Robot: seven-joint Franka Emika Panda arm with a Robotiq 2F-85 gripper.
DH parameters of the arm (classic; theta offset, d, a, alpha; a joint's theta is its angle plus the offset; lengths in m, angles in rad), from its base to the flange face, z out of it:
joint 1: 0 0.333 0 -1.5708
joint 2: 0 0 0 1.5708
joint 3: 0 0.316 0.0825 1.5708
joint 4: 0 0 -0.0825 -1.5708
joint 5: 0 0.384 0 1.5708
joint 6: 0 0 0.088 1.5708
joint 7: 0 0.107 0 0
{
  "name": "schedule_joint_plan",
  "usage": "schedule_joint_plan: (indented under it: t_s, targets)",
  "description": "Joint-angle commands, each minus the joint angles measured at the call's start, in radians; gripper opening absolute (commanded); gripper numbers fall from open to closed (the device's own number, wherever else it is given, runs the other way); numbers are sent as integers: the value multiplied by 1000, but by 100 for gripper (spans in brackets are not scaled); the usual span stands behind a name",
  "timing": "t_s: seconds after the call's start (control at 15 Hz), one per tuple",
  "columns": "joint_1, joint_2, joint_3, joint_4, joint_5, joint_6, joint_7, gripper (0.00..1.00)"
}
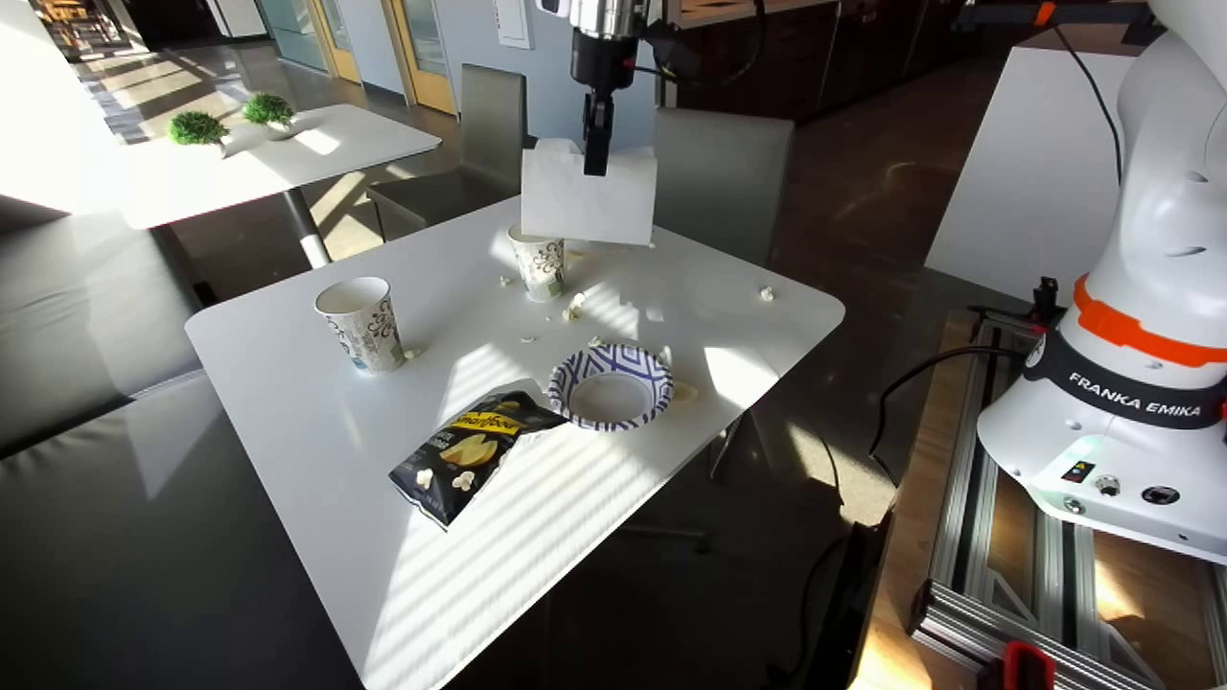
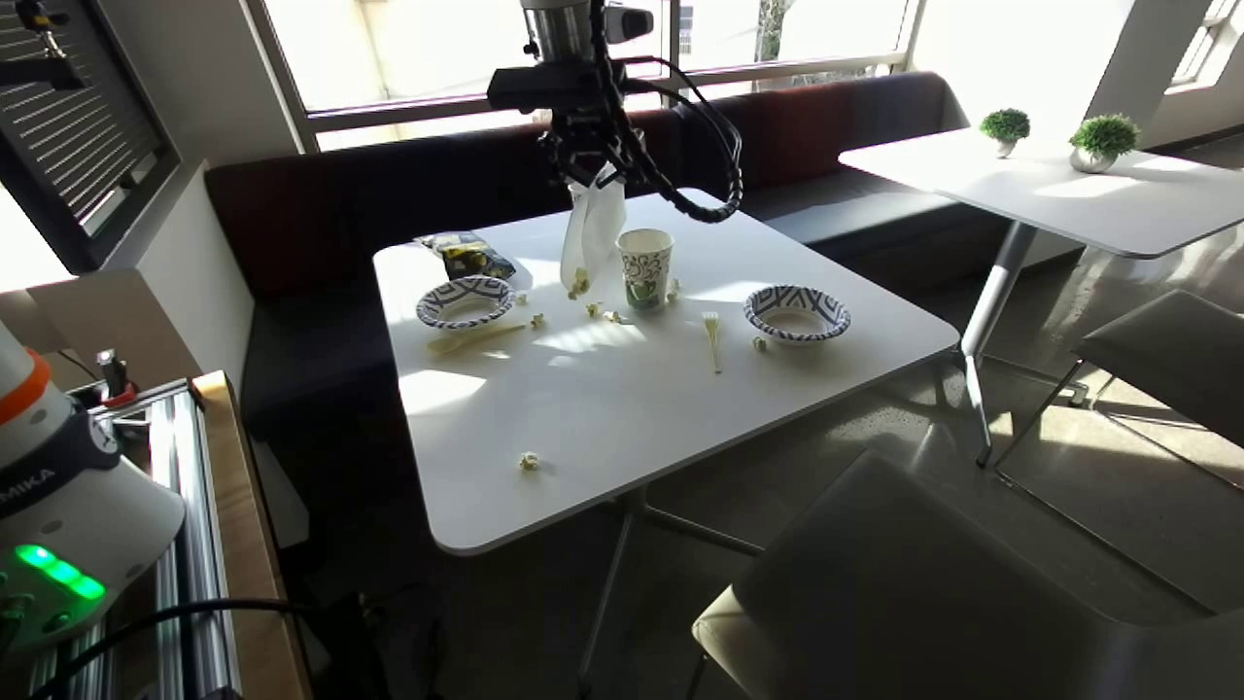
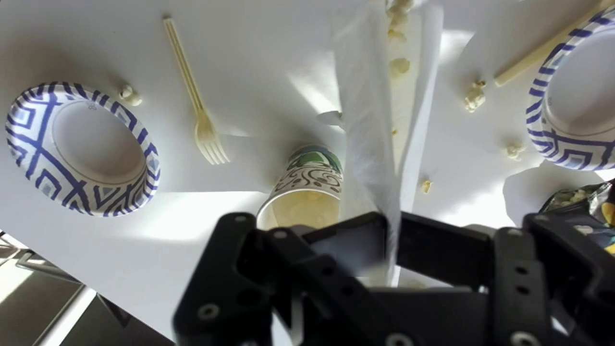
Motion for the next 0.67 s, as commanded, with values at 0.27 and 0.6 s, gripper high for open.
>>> schedule_joint_plan:
  t_s: [0.27,0.6]
  targets:
    - [-80,1,66,127,-12,13,172,0]
    - [-142,21,124,261,-12,15,293,0]
